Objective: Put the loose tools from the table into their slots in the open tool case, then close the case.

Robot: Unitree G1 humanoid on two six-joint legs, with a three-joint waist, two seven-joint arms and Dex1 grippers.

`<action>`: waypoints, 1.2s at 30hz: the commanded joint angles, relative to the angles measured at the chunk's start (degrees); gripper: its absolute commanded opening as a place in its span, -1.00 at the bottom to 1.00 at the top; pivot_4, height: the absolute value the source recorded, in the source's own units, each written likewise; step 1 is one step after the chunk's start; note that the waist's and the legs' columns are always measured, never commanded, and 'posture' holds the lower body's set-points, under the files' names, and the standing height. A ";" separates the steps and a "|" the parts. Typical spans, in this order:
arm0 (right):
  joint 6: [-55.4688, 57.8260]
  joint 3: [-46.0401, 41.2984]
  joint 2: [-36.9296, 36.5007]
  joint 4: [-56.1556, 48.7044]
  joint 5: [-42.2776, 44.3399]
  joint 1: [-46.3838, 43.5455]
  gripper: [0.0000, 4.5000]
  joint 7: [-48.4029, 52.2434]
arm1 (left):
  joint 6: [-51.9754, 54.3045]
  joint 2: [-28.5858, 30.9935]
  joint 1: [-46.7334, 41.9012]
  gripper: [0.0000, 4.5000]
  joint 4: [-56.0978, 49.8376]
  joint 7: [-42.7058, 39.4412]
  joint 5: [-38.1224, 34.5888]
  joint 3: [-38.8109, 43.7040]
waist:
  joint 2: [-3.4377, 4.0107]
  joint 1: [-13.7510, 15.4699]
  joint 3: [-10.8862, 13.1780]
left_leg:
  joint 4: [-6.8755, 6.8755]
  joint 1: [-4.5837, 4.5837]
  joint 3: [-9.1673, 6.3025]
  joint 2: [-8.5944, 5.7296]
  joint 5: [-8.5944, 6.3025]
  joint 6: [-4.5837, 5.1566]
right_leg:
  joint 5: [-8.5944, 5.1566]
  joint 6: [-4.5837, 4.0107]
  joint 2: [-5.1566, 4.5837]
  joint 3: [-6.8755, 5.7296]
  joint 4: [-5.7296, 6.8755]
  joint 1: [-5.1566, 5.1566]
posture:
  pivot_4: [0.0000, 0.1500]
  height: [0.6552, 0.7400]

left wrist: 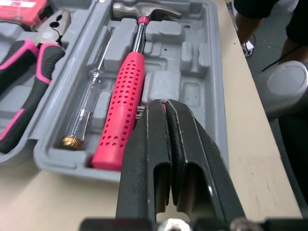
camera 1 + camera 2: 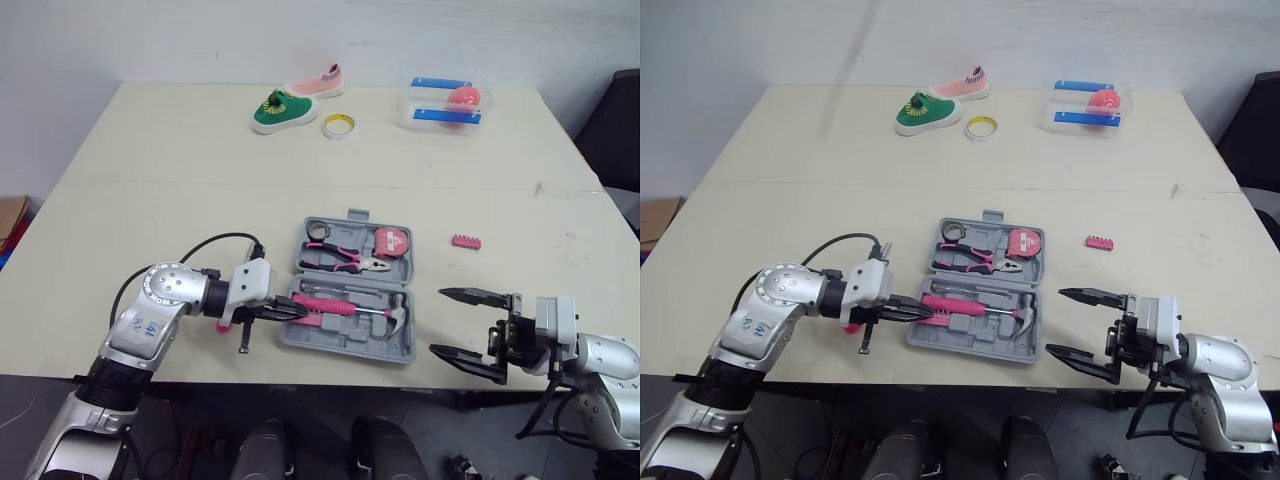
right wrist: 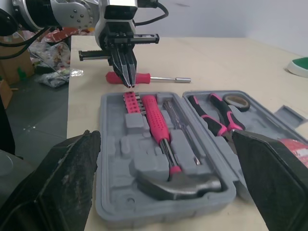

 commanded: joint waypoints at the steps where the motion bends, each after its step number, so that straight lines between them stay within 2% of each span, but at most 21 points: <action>1: -3.08 -1.97 0.46 1.61 0.55 0.60 1.00 1.85 | 1.50 0.82 -0.93 -0.98 -0.08 0.53 2.19 -1.51 | 0.00 -0.08 0.00 | 0.00 0.00 0.00 0.01 0.00 -0.01 | 0.00 0.00 0.00 -0.01 0.01 -0.01 | 1.00 1.00; 15: -5.95 -1.61 0.66 3.45 0.51 1.21 1.00 2.79 | 8.73 3.41 -1.31 -0.98 1.03 1.66 10.62 -9.98 | 0.08 -0.13 -0.07 | 0.00 0.17 -0.01 0.10 -0.03 -0.05 | -0.01 -0.02 -0.10 0.10 0.02 0.11 | 1.00 1.00; 20: -4.84 -1.10 0.47 1.77 0.43 0.80 1.00 1.29 | 7.94 1.99 -0.16 -0.98 3.64 4.63 11.79 -10.77 | 0.42 -0.10 -0.38 | -0.01 0.27 -0.01 0.10 -0.06 -0.04 | -0.02 -0.04 -0.14 0.16 0.01 0.19 | 1.00 1.00; 24: -3.37 -1.18 -0.06 0.43 0.45 0.31 1.00 -0.25 | 1.18 -2.42 0.17 -0.98 3.31 5.07 5.19 -5.46 | 0.81 0.31 -0.75 | 0.00 0.31 -0.02 0.07 -0.16 0.15 | -0.02 -0.04 -0.22 0.16 0.00 0.24 | 1.00 1.00; 28: 0.06 -3.25 -1.94 0.59 0.32 -0.19 1.00 -3.45 | -8.79 -5.36 -0.85 -0.98 3.70 4.04 -3.15 5.64 | 0.61 1.13 -0.63 | 0.04 0.14 -0.06 0.07 -0.18 0.26 | 0.00 -0.07 -0.27 0.13 0.02 0.09 | 1.00 1.00; 31: 1.80 -7.43 -4.63 3.15 1.13 0.49 1.00 -4.26 | -5.93 -0.35 0.98 -0.44 4.22 1.69 -9.01 14.07 | 0.49 1.00 -0.56 | 0.05 -0.02 -0.06 0.10 0.00 -0.04 | 0.02 -0.10 -0.26 0.08 0.03 -0.06 | 1.00 1.00; 36: -1.49 -13.32 -6.90 8.80 0.03 3.00 1.00 -2.22 | -6.77 6.28 8.38 0.62 3.96 0.78 -11.39 22.79 | 0.49 -0.08 -0.56 | -0.06 0.05 0.00 0.10 -0.08 -0.07 | -0.02 -0.14 -0.14 -0.09 -0.10 0.01 | 1.00 1.00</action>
